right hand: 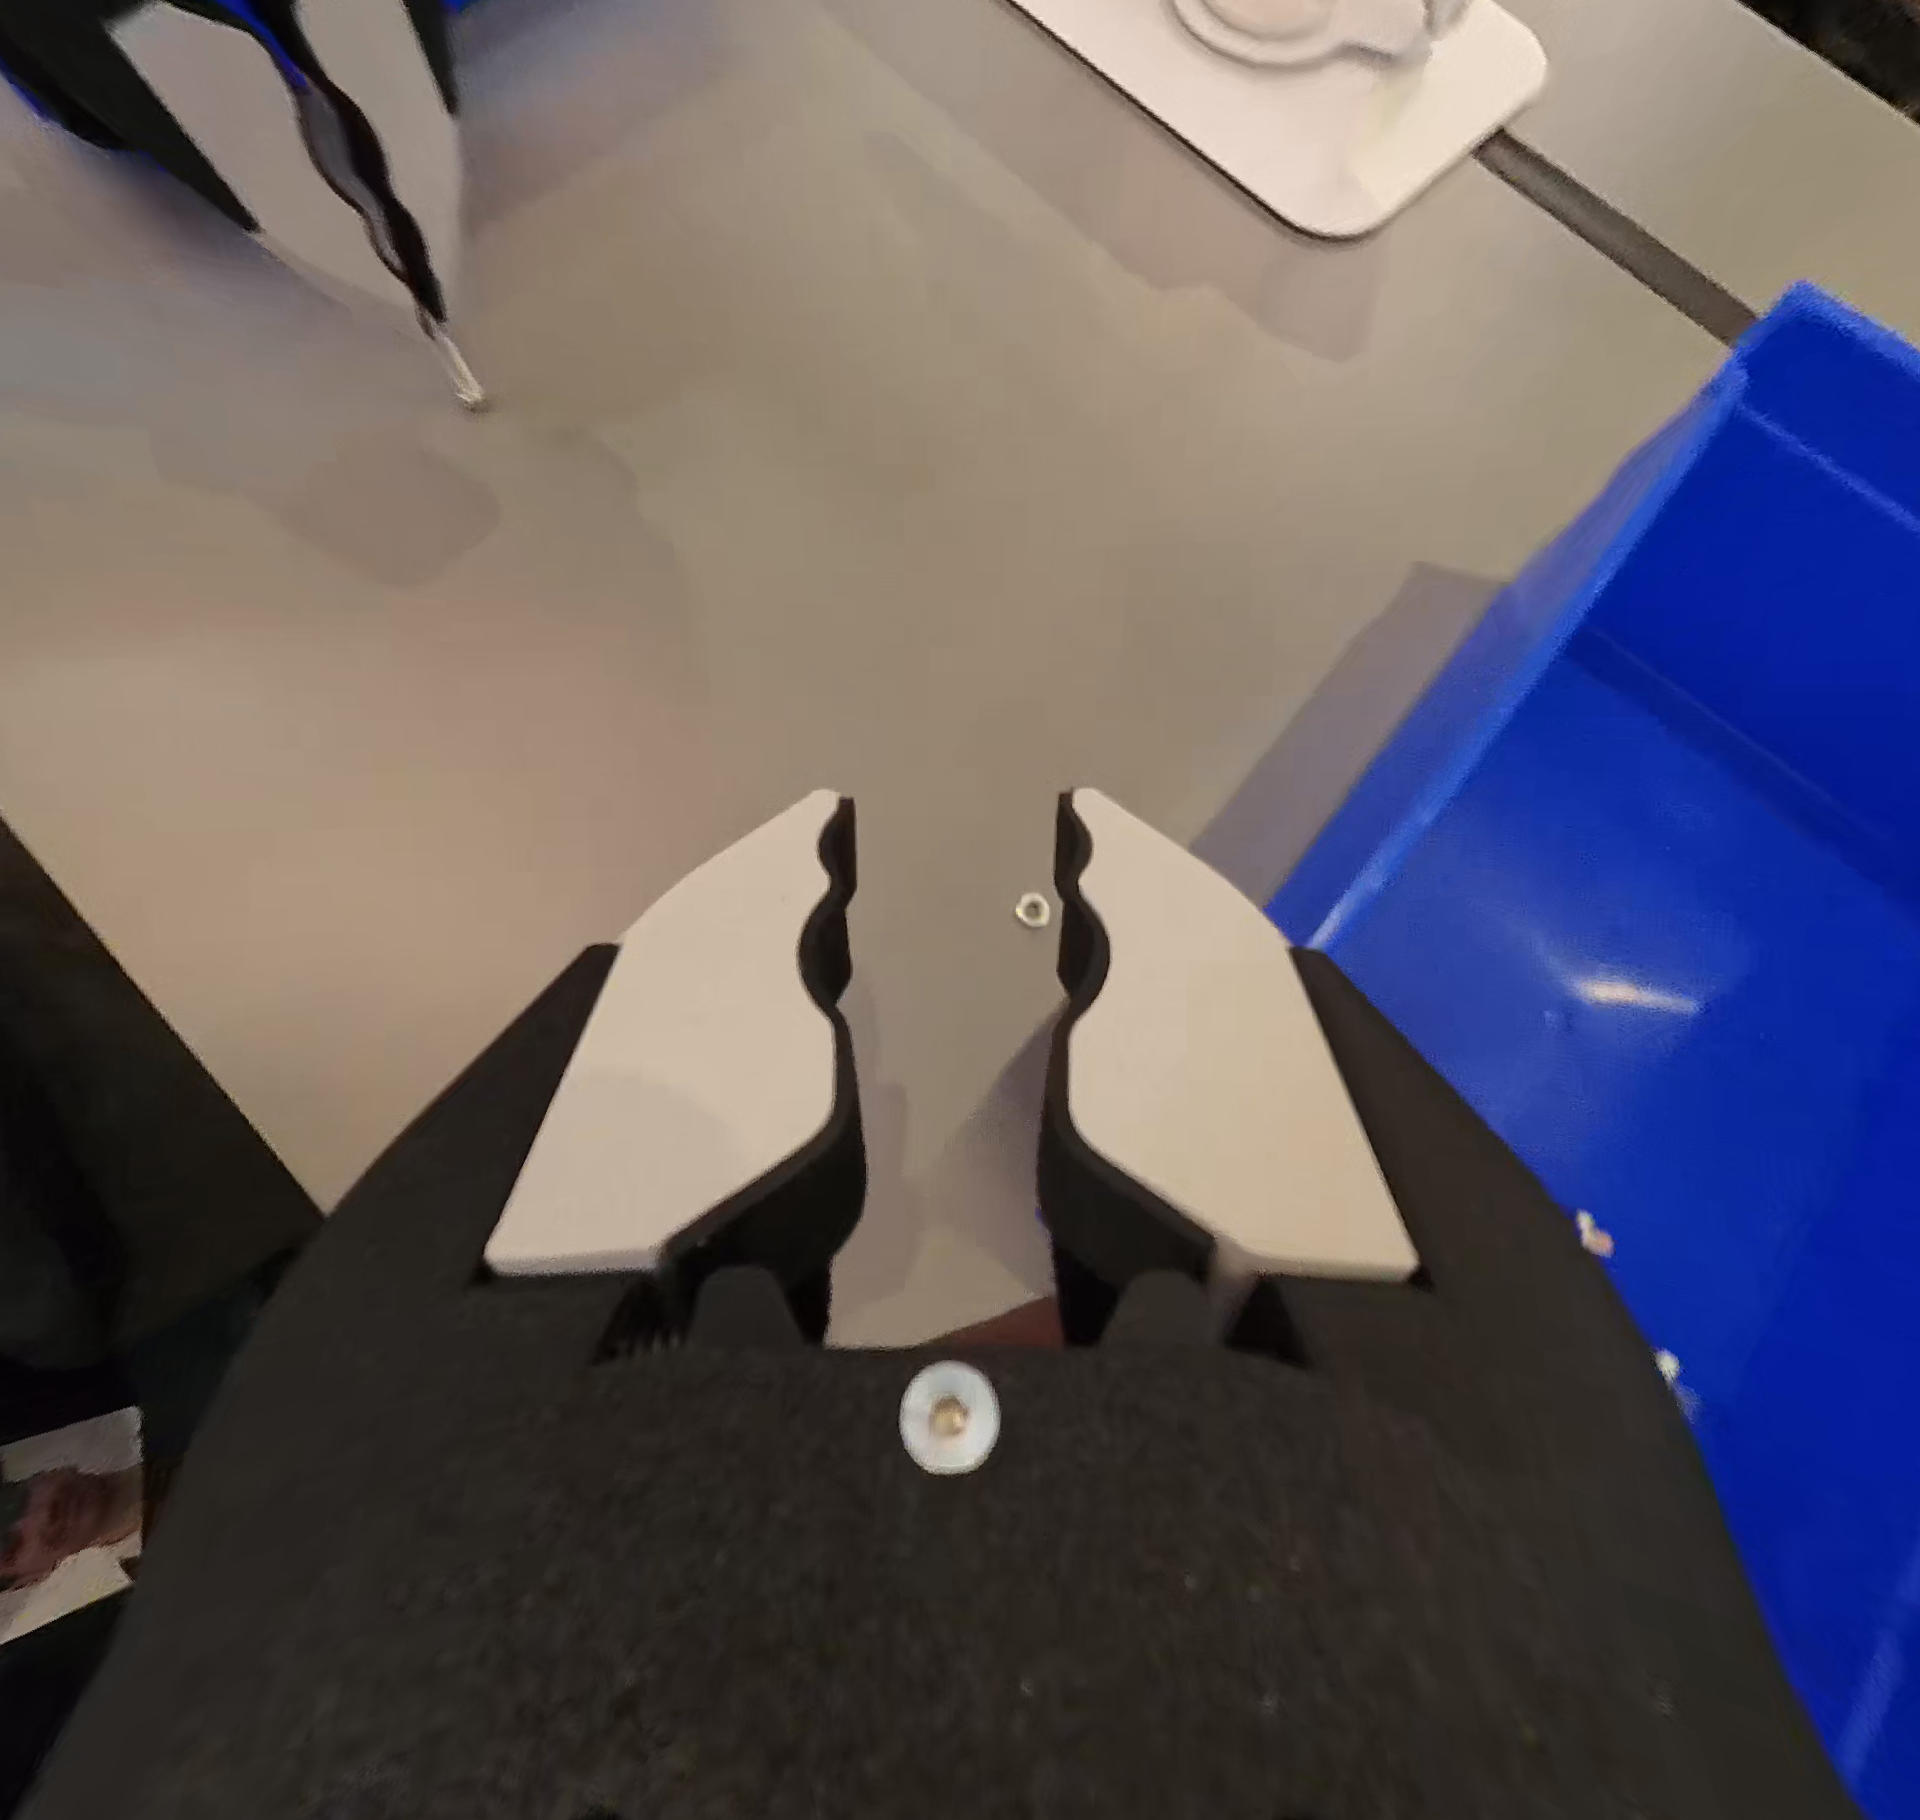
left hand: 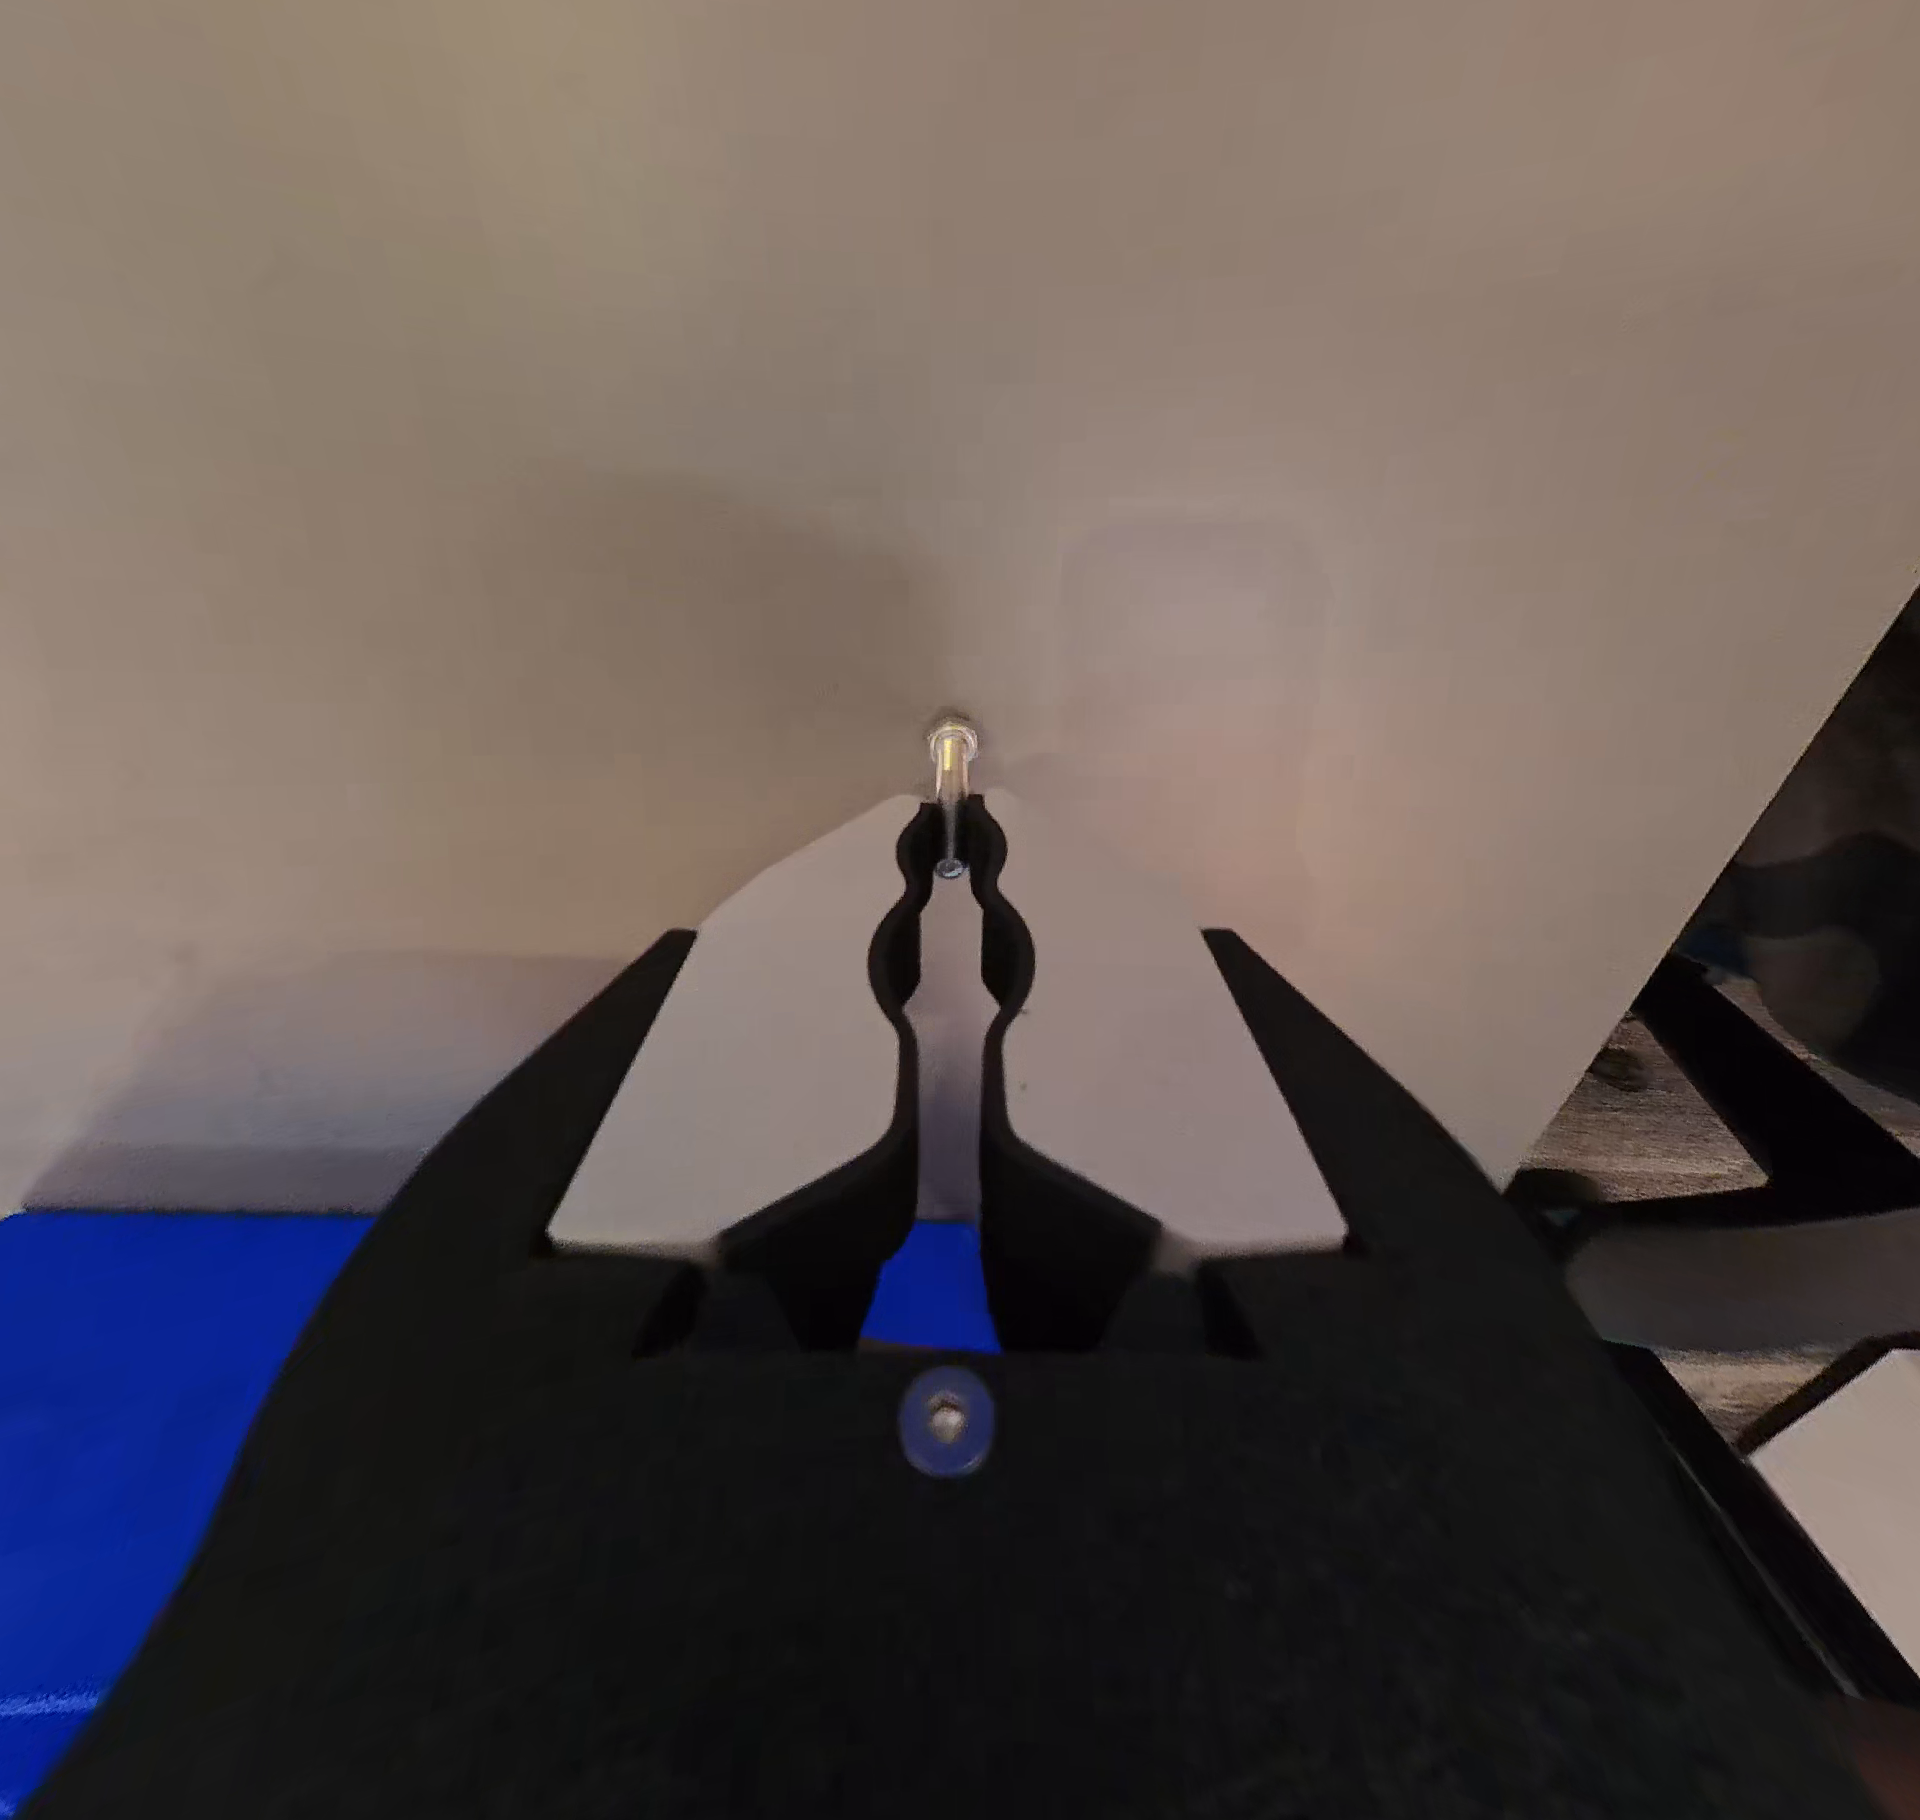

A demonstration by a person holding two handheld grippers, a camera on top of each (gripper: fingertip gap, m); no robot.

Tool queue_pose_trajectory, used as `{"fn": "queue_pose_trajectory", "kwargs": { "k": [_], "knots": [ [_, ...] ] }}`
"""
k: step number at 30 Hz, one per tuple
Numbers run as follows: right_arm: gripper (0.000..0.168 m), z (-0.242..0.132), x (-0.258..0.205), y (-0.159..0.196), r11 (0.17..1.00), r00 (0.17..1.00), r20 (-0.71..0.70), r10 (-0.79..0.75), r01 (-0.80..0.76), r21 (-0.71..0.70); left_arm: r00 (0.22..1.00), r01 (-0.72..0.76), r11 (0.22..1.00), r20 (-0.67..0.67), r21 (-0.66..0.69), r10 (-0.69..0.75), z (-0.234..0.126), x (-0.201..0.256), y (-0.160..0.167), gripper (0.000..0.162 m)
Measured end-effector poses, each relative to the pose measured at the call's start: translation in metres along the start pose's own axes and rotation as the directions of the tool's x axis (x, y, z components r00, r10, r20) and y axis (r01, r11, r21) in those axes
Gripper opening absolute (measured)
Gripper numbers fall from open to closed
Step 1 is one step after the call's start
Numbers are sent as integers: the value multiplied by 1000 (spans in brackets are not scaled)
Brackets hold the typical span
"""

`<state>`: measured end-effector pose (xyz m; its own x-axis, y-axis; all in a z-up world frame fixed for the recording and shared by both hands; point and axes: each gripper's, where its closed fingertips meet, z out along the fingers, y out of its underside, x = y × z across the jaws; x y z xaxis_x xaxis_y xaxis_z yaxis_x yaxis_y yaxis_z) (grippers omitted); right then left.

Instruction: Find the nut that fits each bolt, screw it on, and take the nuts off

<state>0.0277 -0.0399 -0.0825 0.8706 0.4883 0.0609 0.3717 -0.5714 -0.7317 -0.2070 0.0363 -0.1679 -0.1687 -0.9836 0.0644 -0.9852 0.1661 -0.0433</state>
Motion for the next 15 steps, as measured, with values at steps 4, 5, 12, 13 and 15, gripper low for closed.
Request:
{"fn": "queue_pose_trajectory", "kwargs": {
  "k": [4, 5, 12, 13, 15],
  "knots": [
    [37, 10, -3, 24, 995, 998, -61, 3, -9, -97, 999, -26, 999, 47, 41, 24, 0, 2, 1, 14],
    [39, 16, -4, 30, 992, 996, -86, -1, -9, -123, 996, -19, 998, 84, 59, 14, -2, -1, 1, 21],
    [44, 50, 8, 62, 976, 929, -366, 52, -125, -178, 916, 137, 835, 254, 533, -312, -49, -1, -16, 59],
    [43, 50, 12, 62, 977, 912, -403, 70, -144, -155, 903, 164, 774, 222, 611, -367, -55, 3, -17, 58],
    [42, 46, 14, 58, 980, 884, -463, 66, -143, -135, 885, 209, 672, 155, 711, -439, -58, 13, -14, 55]
  ]
}}
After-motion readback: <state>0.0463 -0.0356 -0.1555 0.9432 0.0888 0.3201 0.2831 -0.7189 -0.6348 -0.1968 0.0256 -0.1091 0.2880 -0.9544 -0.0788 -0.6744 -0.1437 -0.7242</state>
